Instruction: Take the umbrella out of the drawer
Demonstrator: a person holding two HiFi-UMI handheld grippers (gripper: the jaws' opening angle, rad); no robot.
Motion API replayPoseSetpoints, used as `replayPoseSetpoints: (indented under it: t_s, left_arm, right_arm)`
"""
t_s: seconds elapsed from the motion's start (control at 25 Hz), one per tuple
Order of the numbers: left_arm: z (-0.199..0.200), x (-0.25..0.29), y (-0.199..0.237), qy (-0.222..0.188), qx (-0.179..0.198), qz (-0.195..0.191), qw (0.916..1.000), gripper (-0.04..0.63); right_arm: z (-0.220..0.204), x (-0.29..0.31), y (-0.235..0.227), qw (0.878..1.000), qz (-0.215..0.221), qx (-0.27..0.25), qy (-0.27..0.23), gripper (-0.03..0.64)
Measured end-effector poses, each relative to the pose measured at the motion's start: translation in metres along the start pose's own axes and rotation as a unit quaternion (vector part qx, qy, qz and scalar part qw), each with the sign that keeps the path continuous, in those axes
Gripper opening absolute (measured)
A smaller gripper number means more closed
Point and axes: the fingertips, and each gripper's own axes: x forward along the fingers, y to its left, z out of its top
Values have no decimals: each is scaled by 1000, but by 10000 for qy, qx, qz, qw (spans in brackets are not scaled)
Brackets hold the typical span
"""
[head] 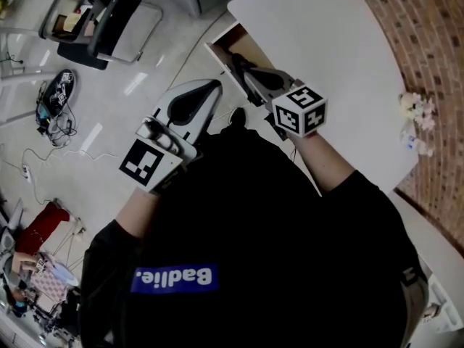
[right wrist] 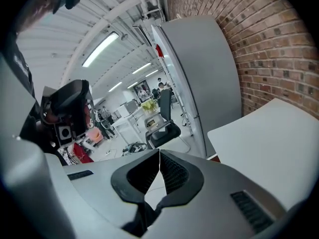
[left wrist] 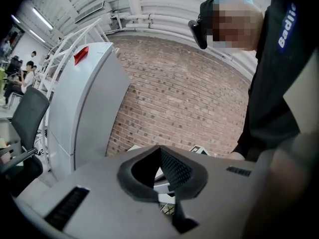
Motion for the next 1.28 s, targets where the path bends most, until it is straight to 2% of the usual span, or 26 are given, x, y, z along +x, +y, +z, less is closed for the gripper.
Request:
replayPoseSetpoints:
  t_s: [0.32,0.6,0.88,0.92,1.0,1.28]
  left_arm:
    - [4,-5,39,42,-140,-285,9995,0]
    - [0,-14,75,188,-277,-451,9984,0]
    - [-8,-20,100,370,-340,-394,9980,1]
    - [-8,-20,102,369,-341,-379,9980,1]
    - [-8,-19,104,358,-351,-338,9982,0]
    - [-17,-20,113,400,-444,-122,9981,0]
  right_arm:
    - [-33,37,-17,9971,-506,346,456,31]
    - [-75,70,-42,9879,-1132,208,1036,32]
    - [-110,90,-71,9767,-1556,130,1471,34]
    - [-114,92,-76,9755,-1583,134,1519,41]
    - [-122,95,-86,9727,-1636,141,1638,97]
    - [-158,111,-123,9598,-1802,73,2149,139]
